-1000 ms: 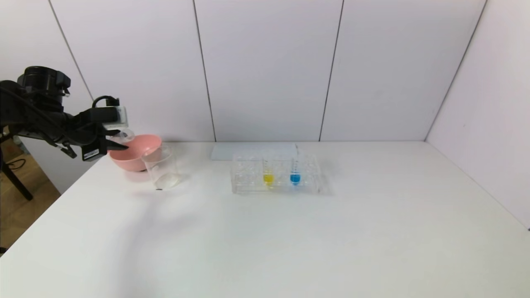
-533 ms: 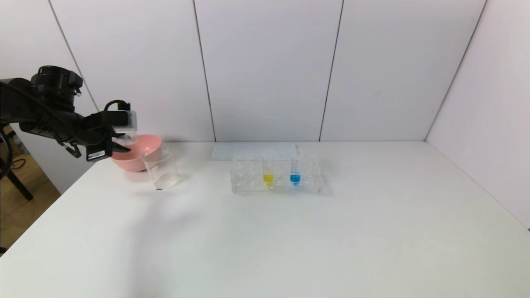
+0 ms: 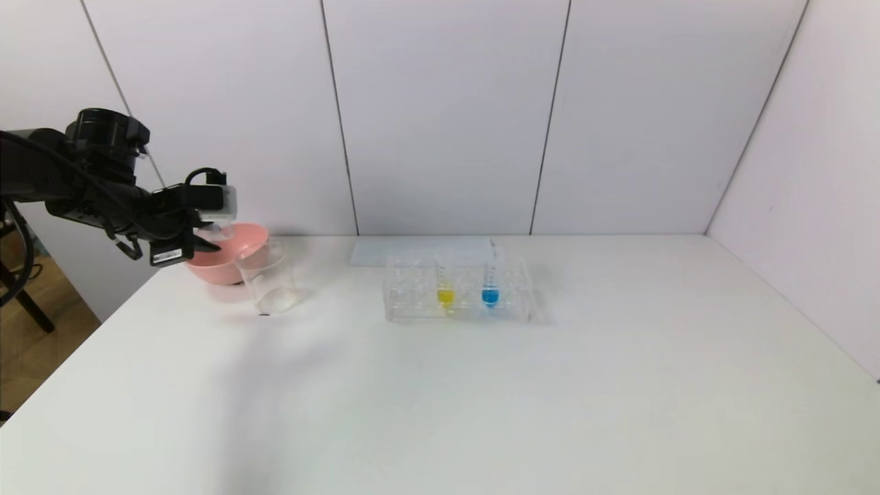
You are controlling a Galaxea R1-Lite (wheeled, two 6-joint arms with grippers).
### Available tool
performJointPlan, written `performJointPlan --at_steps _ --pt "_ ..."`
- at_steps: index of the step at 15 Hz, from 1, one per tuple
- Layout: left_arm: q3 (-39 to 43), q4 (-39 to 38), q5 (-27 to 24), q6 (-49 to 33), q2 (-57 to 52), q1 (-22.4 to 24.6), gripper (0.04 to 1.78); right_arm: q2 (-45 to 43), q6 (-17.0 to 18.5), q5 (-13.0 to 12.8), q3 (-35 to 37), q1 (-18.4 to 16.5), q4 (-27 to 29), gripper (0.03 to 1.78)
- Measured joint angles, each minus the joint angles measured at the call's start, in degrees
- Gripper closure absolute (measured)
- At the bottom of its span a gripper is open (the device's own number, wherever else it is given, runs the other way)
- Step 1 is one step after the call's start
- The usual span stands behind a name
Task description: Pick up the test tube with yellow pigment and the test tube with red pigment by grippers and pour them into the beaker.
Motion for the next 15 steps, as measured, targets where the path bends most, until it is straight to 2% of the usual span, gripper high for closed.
performJointPlan --at_steps 15 --pt "-2.9 4.29 -0.23 -3.95 0.11 -1.94 1.37 0.0 0.0 0.0 0.0 0.0 0.0 0.11"
